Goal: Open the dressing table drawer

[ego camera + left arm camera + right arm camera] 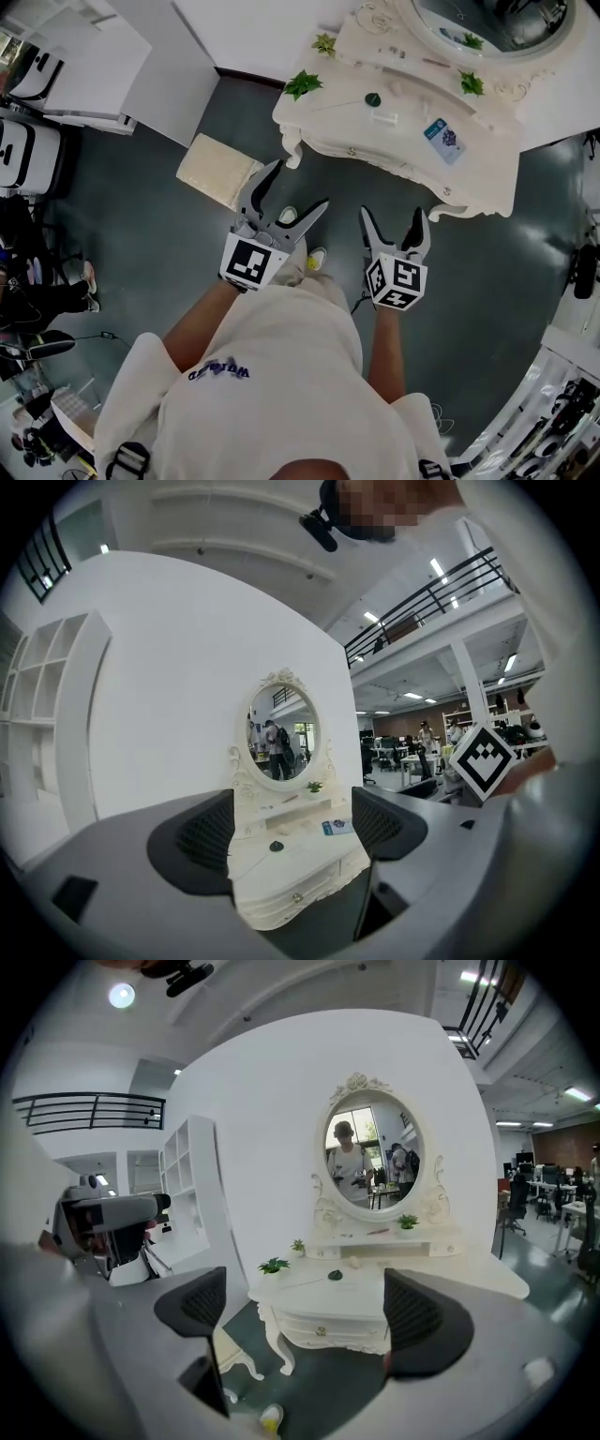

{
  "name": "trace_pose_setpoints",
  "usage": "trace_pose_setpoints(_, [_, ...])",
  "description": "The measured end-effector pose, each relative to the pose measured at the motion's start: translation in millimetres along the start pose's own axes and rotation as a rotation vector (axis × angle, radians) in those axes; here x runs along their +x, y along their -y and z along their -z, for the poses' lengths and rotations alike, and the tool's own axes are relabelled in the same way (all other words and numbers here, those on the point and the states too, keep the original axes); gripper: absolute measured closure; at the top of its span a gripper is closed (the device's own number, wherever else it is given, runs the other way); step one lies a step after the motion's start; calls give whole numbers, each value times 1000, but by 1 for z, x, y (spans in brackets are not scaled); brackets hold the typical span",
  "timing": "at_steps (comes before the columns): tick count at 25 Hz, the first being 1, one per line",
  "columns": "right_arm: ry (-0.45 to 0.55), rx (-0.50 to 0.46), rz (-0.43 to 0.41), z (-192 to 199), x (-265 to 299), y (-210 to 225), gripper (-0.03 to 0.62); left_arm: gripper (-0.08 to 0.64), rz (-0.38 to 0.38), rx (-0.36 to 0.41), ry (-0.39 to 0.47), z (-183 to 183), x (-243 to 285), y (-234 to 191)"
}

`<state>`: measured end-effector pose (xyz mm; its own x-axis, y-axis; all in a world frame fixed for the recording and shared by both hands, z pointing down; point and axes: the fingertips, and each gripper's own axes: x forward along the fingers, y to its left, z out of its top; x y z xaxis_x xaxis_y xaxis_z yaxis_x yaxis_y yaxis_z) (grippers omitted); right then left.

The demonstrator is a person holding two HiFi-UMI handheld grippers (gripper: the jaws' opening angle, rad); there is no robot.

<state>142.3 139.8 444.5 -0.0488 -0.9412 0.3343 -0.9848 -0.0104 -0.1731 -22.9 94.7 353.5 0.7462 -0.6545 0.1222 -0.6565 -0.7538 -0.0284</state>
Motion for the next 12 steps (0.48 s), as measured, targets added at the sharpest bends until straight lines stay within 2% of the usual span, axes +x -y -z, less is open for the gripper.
trace_pose_setpoints(5, [-73, 7, 9, 22, 10, 13, 69, 164, -8, -21, 3, 9, 14, -6])
trace_pose_setpoints(12, [-74, -4, 43, 7, 33, 35, 69, 164, -5, -34, 14, 14, 40, -22])
